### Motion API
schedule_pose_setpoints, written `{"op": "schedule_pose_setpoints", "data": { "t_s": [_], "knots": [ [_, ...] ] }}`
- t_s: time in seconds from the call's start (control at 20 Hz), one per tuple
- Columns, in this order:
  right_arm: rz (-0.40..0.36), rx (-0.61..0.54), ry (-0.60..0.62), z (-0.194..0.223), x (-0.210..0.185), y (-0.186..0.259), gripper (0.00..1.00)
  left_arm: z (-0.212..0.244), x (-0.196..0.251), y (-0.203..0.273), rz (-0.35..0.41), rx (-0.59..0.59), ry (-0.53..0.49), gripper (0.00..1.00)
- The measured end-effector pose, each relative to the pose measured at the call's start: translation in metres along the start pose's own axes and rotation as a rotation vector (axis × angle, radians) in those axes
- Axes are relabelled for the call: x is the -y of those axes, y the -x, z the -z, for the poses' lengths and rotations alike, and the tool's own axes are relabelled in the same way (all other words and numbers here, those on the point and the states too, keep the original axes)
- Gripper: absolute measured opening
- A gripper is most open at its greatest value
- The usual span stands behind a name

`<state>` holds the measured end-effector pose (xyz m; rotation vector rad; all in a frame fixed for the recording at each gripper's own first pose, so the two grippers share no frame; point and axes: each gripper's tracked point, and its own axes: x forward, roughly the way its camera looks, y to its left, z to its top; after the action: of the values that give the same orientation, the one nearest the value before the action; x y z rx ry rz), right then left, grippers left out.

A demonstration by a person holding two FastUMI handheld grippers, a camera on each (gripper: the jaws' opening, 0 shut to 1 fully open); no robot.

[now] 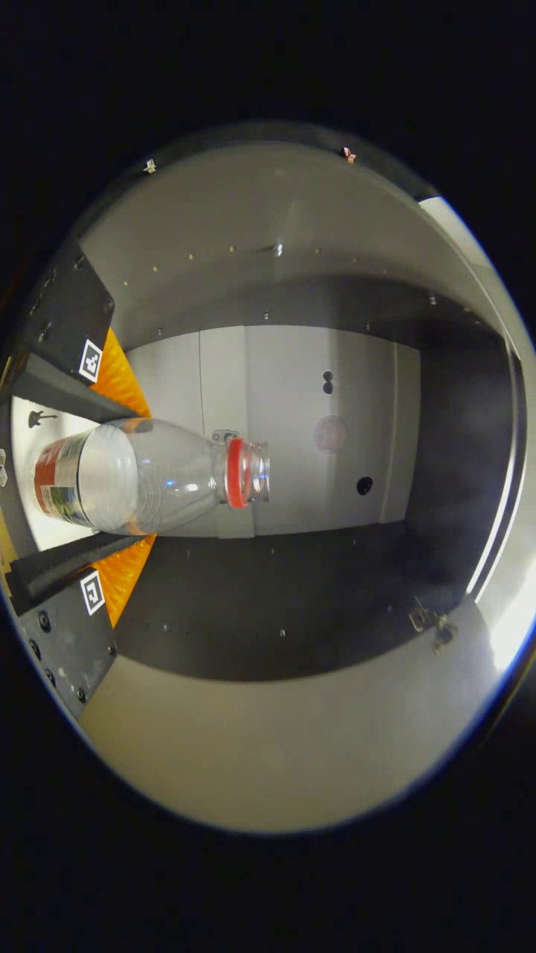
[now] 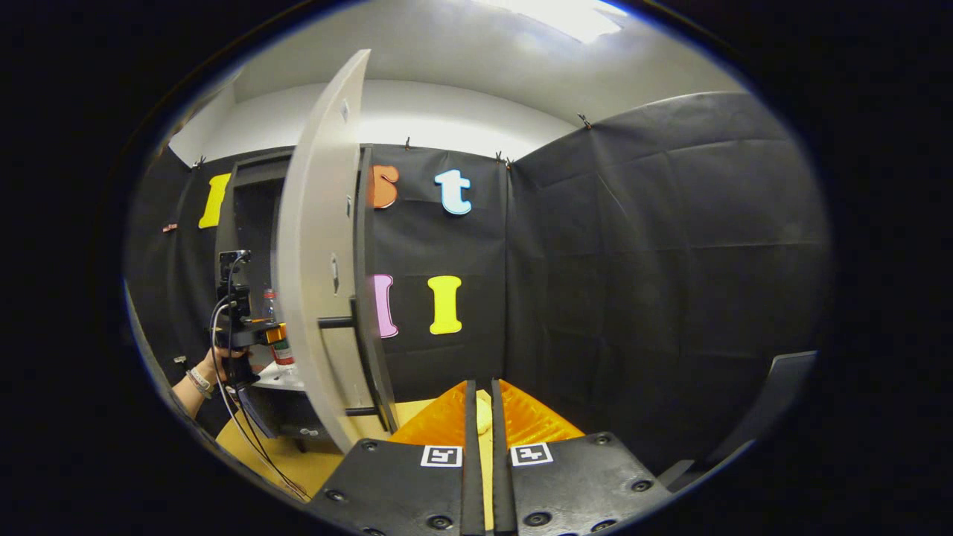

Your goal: Open the cabinet door with the right hand, grasp the bottle in the cabinet with the left hand and place it on the coaster, then close the cabinet door with the right hand.

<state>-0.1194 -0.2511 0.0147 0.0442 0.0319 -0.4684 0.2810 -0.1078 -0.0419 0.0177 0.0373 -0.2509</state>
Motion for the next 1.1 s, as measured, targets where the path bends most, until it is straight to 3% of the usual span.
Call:
{"op": "schedule_pose_setpoints", "data": {
  "t_s": [0.15,0.35,0.55,0.65,0.7,0.9,1.1],
  "knots": [
    [-0.034,0.029,0.009,-0.010,-0.026,0.022,0.09,-0.006,-0.002,0.046,0.049,0.006,-0.012,0.77],
    [-0.174,0.057,-0.023,-0.022,-0.091,0.041,0.09,-0.012,-0.021,0.109,0.059,0.032,-0.078,0.76],
    [-0.301,0.062,0.008,-0.016,-0.157,0.049,0.19,0.004,-0.025,0.164,0.132,0.004,-0.067,0.77],
    [-0.344,0.066,0.059,-0.010,-0.191,0.049,0.55,0.019,-0.032,0.182,0.140,-0.010,-0.050,0.77],
    [-0.361,0.086,0.084,-0.011,-0.206,0.042,0.78,0.026,-0.036,0.192,0.138,-0.017,-0.040,0.76],
    [-0.398,0.175,0.119,-0.012,-0.270,0.011,0.97,0.065,-0.048,0.228,0.185,-0.059,0.063,0.77],
    [-0.421,0.129,0.016,0.028,-0.309,-0.022,0.97,0.123,-0.060,0.248,0.205,-0.076,0.100,0.77]
  ]
}}
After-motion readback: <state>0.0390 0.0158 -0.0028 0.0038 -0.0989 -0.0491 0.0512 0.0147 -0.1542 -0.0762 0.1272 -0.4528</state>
